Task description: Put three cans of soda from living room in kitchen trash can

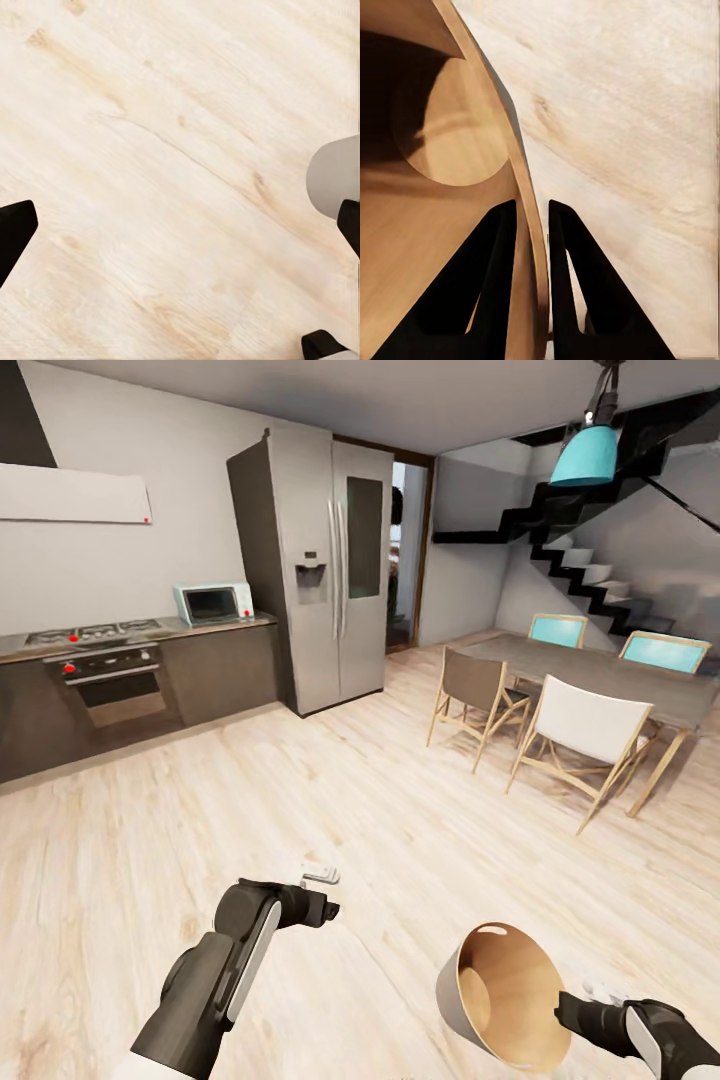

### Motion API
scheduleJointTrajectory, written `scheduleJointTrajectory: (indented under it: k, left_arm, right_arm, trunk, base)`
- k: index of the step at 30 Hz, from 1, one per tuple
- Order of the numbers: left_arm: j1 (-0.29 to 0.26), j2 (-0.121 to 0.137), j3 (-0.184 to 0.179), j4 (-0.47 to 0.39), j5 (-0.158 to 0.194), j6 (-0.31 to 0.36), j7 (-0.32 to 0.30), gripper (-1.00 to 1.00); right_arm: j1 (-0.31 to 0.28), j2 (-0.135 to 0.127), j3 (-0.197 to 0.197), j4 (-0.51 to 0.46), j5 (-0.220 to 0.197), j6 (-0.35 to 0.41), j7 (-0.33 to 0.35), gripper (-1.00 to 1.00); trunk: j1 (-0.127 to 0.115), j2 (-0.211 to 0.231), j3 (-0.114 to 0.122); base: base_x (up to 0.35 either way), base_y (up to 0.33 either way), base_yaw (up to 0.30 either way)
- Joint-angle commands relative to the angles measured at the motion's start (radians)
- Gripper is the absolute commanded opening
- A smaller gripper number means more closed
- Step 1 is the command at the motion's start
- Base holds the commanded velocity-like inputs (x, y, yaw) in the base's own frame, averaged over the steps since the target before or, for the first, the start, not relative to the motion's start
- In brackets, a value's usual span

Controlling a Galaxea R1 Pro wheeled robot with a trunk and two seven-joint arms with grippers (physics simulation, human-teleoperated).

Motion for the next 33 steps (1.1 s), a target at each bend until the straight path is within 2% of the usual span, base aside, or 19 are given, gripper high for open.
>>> scheduleJointTrajectory:
  k: [1, 19, 28, 33]
  left_arm:
    - [0.0, 0.0, 0.0, 0.0, 0.0, 0.0, 0.0, 1.0]
    - [0.0, 0.0, 0.0, 0.0, 0.0, 0.0, 0.004, 1.0]
    - [0.0, 0.0, -0.001, 0.0, -0.002, 0.0, 0.007, 1.0]
    - [0.0, 0.0, 0.0, 0.0, -0.002, 0.0, 0.004, 1.0]
  right_arm:
    - [0.0, 0.0, -0.004, -0.001, -0.018, 0.004, 0.006, -1.0]
    - [0.0, -0.026, -0.006, 0.001, -0.019, 0.004, -0.005, -1.0]
    - [0.0, -0.035, -0.035, 0.001, -0.018, 0.004, -0.009, -1.0]
    - [0.0, -0.036, -0.039, 0.001, -0.018, 0.006, -0.01, -1.0]
  trunk:
    - [0.0, 0.0, -0.001]
    - [0.0, 0.0, -0.021]
    - [0.0, 0.0, -0.032]
    - [0.0, 0.0, -0.038]
  base:
    - [0.0, 0.0, -0.25]
    - [0.0, 0.0, -0.221]
    - [0.0, 0.0, -0.202]
    - [0.0, 0.0, -0.202]
